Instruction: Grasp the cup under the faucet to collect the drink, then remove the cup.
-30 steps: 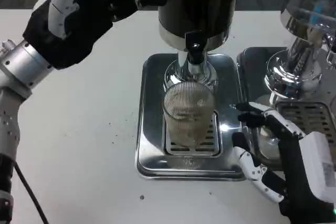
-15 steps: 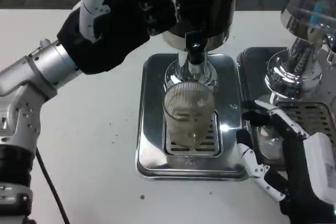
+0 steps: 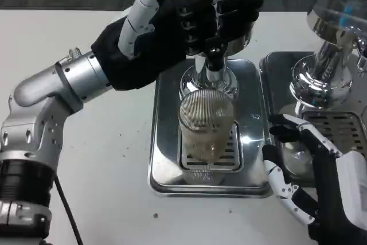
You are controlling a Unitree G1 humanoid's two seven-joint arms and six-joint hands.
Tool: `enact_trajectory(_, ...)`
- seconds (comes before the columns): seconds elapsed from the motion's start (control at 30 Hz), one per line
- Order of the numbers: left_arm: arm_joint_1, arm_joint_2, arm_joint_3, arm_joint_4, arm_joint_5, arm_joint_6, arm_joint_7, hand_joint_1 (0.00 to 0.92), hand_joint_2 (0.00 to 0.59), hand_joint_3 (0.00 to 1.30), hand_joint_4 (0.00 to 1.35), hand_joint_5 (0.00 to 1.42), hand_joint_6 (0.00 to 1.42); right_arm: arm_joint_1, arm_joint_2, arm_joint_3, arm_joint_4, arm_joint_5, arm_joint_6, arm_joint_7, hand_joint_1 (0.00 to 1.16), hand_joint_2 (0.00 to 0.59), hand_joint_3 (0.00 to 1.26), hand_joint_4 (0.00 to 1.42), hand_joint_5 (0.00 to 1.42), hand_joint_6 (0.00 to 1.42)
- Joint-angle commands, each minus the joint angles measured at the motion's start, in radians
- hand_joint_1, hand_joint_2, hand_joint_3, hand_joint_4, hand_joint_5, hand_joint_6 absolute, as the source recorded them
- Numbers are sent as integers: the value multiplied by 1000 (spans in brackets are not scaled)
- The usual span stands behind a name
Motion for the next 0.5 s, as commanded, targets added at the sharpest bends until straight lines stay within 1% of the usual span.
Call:
enact_trajectory(0.03, 12, -12, -24, 3, 38, -23, -17, 0, 82, 80, 0, 62, 20, 5, 7, -4, -3, 9, -5, -15, 426, 405, 406, 465, 482, 377)
enact_trajectory(0.23, 29, -8, -23, 8, 59, -46, -19, 0, 83, 79, 0, 62, 15, 0, 7, -2, 5, 12, -8, -14, 425, 405, 414, 465, 482, 379)
enact_trajectory(0.5, 57, 23, -15, 17, 95, -104, -21, 0, 83, 93, 23, 83, 23, -21, 0, 0, 21, 25, -14, 1, 423, 402, 418, 465, 482, 379)
